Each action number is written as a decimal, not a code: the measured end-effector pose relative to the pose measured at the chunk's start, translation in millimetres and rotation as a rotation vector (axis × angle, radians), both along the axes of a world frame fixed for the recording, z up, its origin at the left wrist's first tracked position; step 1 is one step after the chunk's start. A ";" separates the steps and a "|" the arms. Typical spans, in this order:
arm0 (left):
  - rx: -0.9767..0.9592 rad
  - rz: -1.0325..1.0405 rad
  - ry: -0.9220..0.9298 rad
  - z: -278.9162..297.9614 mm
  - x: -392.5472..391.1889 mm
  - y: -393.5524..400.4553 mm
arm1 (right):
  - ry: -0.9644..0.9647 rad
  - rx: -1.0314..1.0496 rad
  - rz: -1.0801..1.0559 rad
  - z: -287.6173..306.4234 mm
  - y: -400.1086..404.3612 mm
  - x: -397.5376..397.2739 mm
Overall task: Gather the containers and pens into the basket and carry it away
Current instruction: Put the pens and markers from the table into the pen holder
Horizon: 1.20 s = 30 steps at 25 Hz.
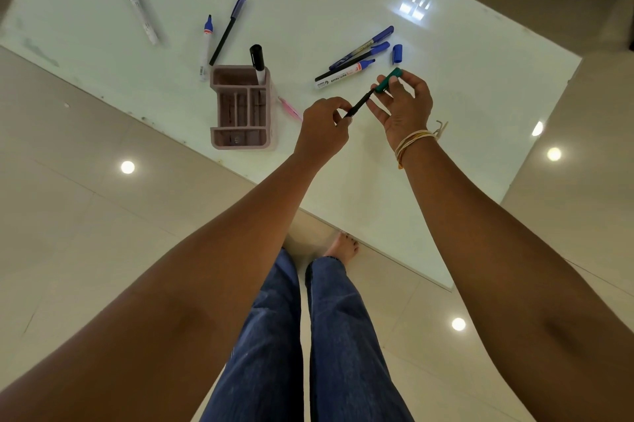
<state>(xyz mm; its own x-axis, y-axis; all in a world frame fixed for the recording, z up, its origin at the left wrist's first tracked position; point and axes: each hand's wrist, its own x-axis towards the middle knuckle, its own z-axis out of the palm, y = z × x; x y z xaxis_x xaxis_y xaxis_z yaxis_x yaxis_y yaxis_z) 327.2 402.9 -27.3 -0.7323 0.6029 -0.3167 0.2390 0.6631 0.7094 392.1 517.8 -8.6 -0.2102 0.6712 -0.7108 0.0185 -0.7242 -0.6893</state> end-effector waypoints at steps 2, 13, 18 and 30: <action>0.012 -0.004 -0.004 0.4 -2.2 -1.0 | 0.007 0.006 -0.013 0.3 0.8 -2.0; 0.044 0.091 -0.183 13.3 -6.6 8.6 | -0.056 0.136 0.304 0.0 -9.3 -11.4; 0.073 0.496 -0.723 20.7 -13.8 18.9 | -0.080 0.095 0.301 -4.1 -19.3 -18.2; 0.108 0.273 -0.464 38.1 -61.4 -38.2 | -0.122 0.218 0.330 12.6 -52.4 -45.6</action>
<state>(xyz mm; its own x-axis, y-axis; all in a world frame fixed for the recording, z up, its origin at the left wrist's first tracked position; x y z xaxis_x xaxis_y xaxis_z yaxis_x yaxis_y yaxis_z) 265.8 364.7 10.8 -0.6649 0.4576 -0.5903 -0.2853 0.5747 0.7670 346.5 465.4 4.0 -0.3626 0.7195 -0.5924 0.3164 -0.5029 -0.8044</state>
